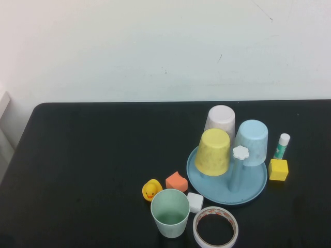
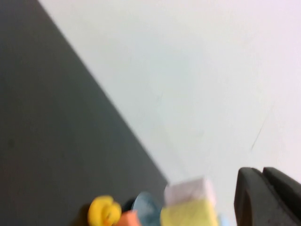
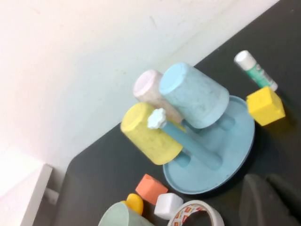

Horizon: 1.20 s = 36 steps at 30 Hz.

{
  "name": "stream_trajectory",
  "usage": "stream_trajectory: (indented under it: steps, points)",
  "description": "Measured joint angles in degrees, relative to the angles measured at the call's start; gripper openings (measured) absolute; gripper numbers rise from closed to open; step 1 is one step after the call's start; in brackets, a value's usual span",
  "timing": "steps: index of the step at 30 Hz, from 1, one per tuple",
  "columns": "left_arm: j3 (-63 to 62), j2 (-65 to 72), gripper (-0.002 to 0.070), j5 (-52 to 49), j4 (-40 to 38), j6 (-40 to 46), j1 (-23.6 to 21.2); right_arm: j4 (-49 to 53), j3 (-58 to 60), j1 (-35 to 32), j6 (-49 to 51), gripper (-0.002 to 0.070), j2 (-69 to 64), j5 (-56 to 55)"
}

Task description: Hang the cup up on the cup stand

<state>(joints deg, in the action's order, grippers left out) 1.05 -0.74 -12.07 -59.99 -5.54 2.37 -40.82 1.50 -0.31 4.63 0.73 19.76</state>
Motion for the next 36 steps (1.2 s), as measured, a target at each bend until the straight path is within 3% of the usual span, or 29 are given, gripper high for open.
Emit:
stream_trajectory:
  steps: [5,11,19,24,29,36]
  points:
    - [0.0,-0.04,-0.0003,3.82,-3.07,1.49,0.0,-1.51,0.0,0.0,-8.29,-0.0001,0.0,-0.1]
    - [-3.52,0.52,-0.0002,-1.24,-1.81,19.88,0.0,-1.51,0.0,0.0,-14.04,-0.0001,0.0,-0.1]
    - [-27.0,24.04,-0.0002,-24.4,24.96,28.16,0.0,-1.51,0.0,0.0,-18.04,-0.0001,0.0,1.37]
    - [-40.19,40.87,-0.0002,-33.9,33.89,34.25,0.53,-1.51,0.0,0.0,-18.69,-0.0001,0.0,1.87]
    - [-51.37,56.92,-0.0002,-39.02,38.57,35.98,5.31,-1.51,0.0,0.0,-19.57,-0.0001,0.0,2.0]
    - [-62.09,74.86,-0.0002,-41.79,51.23,29.65,19.04,-1.51,0.0,0.0,-19.7,-0.0001,0.0,2.15]
